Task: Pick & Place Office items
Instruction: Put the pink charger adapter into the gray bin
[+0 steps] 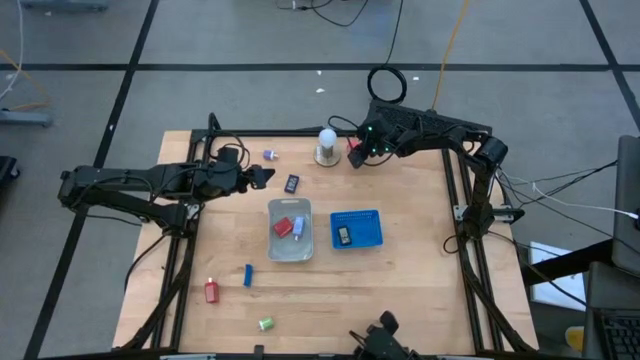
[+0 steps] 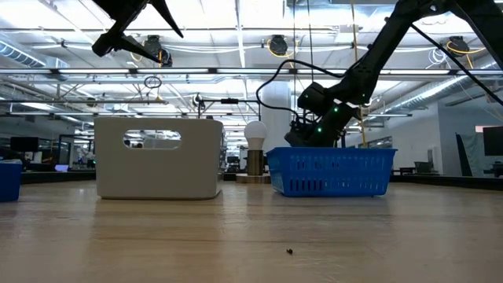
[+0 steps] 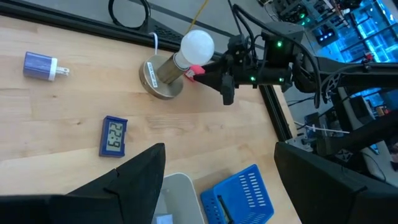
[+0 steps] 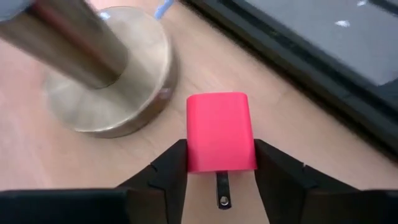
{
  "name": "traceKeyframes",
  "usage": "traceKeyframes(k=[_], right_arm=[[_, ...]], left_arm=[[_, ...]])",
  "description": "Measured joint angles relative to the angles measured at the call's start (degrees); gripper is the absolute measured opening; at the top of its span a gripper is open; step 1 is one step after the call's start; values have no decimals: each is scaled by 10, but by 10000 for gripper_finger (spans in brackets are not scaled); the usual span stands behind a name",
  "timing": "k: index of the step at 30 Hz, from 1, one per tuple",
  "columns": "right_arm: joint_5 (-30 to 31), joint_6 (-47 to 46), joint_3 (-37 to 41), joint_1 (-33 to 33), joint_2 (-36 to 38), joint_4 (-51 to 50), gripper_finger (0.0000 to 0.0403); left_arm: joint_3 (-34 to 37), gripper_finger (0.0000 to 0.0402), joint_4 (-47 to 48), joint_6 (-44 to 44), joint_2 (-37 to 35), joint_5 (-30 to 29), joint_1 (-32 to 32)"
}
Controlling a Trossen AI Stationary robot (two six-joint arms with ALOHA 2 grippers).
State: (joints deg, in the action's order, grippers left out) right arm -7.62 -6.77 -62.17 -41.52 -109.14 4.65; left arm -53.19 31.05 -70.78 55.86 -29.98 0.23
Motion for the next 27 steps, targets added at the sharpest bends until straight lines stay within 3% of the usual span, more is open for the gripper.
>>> traceKeyframes(k=[10, 27], right_arm=[[-46, -13, 0, 1, 31, -19, 152], [-45, -35, 1, 33, 184, -104, 146]], left_arm=[[0, 305, 51, 15, 0, 60, 0], [0, 305, 86, 12, 0, 65, 0]])
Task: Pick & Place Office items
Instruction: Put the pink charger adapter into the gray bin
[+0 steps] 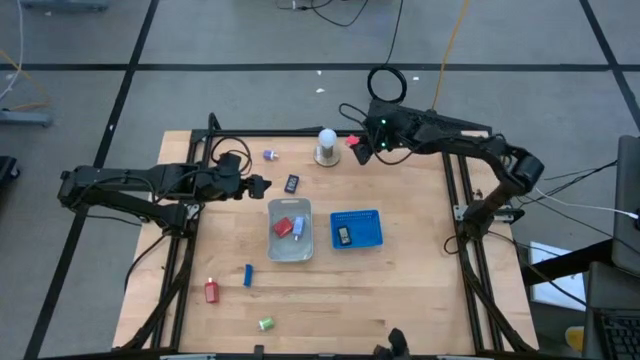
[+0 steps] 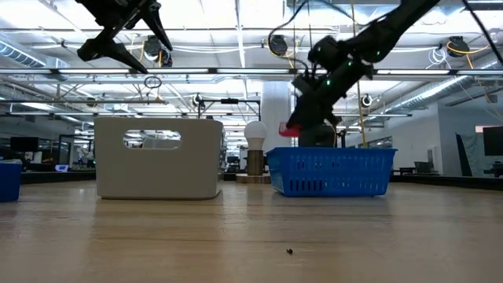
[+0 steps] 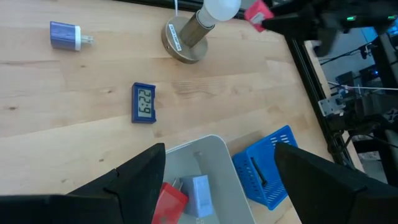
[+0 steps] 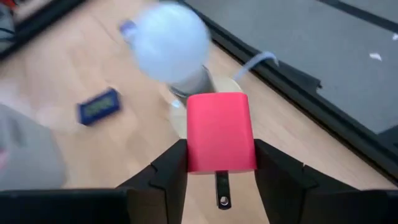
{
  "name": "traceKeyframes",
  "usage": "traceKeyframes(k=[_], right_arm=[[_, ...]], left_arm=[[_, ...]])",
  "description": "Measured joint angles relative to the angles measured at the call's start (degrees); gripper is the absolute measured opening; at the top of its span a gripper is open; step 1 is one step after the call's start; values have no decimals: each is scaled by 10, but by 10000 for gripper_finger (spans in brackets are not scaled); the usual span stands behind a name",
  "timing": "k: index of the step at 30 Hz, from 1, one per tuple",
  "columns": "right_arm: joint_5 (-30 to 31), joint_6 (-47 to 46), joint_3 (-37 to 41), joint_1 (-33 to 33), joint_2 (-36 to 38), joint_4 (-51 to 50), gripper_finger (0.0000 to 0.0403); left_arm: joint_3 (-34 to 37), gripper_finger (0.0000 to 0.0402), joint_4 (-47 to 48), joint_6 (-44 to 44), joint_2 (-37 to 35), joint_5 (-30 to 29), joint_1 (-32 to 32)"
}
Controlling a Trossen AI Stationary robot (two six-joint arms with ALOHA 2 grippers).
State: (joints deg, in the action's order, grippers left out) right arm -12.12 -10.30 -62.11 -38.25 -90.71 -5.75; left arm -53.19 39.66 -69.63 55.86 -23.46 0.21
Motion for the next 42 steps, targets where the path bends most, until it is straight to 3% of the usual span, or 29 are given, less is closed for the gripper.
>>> traceKeyframes(k=[10, 18, 30, 42], right_arm=[[-1, -54, 0, 72, 100, -29, 146], [-2, -100, 0, 161, 136, 3, 146], [-1, -133, 0, 281, 112, 141, 146], [-2, -133, 0, 307, 19, 249, 146]], left_arm=[[0, 305, -1, 1, 0, 10, 0], [0, 305, -1, 1, 0, 17, 0], [0, 305, -1, -4, 0, 30, 0], [0, 305, -12, -4, 0, 20, 3]])
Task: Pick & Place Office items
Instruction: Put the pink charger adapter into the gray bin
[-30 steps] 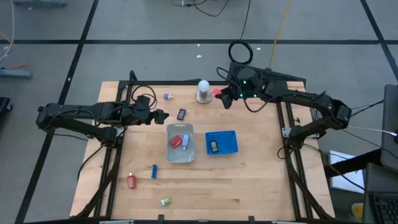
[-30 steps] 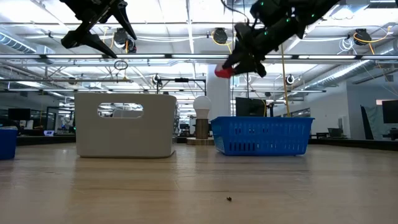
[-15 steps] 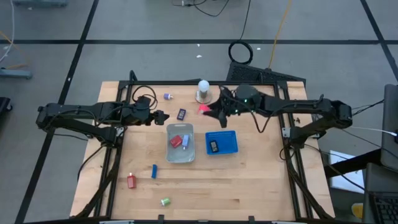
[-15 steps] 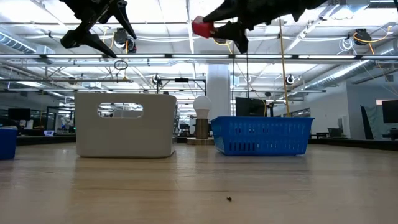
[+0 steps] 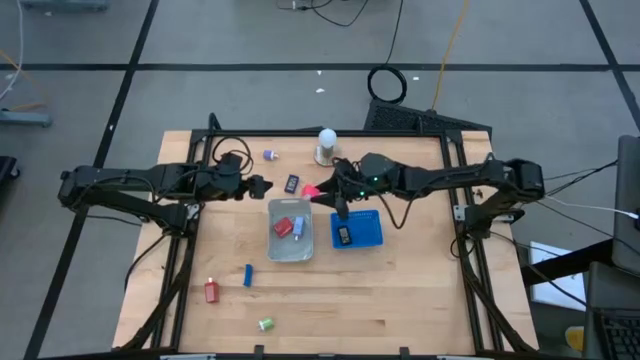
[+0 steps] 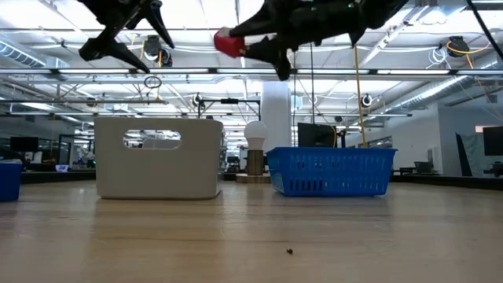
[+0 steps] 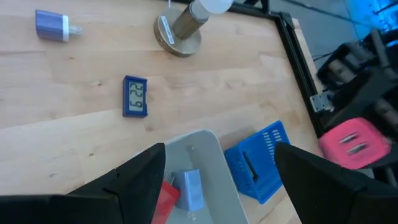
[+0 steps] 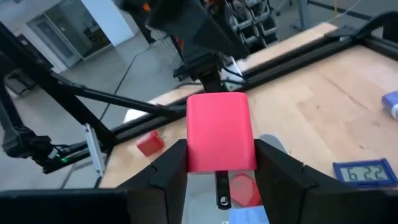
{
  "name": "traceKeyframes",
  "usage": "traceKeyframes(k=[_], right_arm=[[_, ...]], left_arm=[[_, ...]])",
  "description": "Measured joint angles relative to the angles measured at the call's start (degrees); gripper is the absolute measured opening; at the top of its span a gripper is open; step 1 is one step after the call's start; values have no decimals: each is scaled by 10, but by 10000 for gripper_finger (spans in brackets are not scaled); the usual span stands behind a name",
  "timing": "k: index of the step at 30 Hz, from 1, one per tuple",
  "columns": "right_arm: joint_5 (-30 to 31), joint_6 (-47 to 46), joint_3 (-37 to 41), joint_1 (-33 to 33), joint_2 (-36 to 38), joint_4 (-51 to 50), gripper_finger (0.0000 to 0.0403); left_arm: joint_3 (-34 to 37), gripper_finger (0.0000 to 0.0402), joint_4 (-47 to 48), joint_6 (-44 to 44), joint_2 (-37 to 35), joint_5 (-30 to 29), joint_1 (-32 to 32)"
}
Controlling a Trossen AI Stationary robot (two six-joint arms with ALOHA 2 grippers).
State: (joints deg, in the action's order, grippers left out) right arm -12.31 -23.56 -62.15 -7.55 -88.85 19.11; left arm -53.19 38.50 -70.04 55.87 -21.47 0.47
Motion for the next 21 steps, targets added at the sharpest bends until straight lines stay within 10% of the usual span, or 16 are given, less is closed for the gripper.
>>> traceKeyframes(k=[21], right_arm=[[-44, 95, -247, -1, -218, -89, 149]], left_arm=[[0, 305, 62, 98, -187, -20, 70]])
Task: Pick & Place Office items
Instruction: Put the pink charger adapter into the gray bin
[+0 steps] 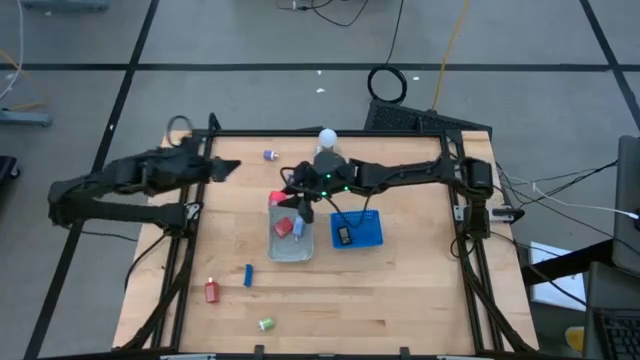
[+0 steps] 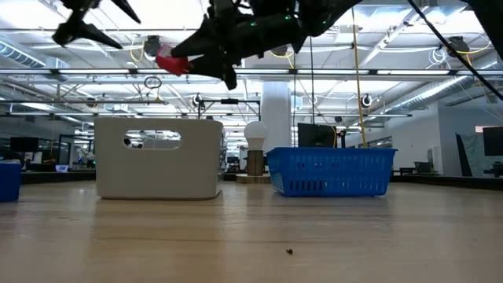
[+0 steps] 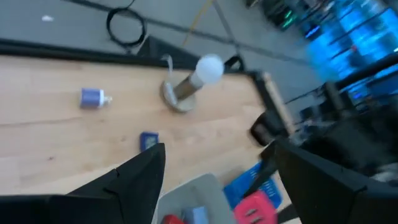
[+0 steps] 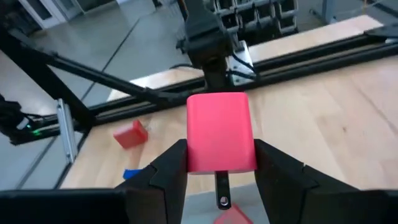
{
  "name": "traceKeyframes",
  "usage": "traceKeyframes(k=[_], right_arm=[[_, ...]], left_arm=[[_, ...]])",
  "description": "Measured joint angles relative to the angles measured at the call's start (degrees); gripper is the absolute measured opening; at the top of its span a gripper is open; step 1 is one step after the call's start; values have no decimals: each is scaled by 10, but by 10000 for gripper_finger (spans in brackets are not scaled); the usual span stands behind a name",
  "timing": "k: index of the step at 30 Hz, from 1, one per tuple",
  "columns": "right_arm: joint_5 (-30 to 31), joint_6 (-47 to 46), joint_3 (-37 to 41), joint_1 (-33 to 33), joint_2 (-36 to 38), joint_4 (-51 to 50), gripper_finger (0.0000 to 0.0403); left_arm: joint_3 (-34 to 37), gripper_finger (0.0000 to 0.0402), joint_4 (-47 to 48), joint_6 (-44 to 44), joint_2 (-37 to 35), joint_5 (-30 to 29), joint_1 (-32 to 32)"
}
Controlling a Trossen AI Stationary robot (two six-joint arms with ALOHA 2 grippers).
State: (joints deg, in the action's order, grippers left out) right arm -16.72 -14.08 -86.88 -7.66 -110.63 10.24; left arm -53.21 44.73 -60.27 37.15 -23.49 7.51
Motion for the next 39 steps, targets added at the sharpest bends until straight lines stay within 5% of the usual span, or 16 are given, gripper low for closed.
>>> traceKeyframes(k=[13, 39], right_arm=[[0, 42, -167, -18, -126, -67, 145], [-12, 148, -166, 2, -127, -256, 147]], left_arm=[[0, 305, 3, 30, -53, 8, -1], [0, 305, 32, 26, -29, 26, -1]])
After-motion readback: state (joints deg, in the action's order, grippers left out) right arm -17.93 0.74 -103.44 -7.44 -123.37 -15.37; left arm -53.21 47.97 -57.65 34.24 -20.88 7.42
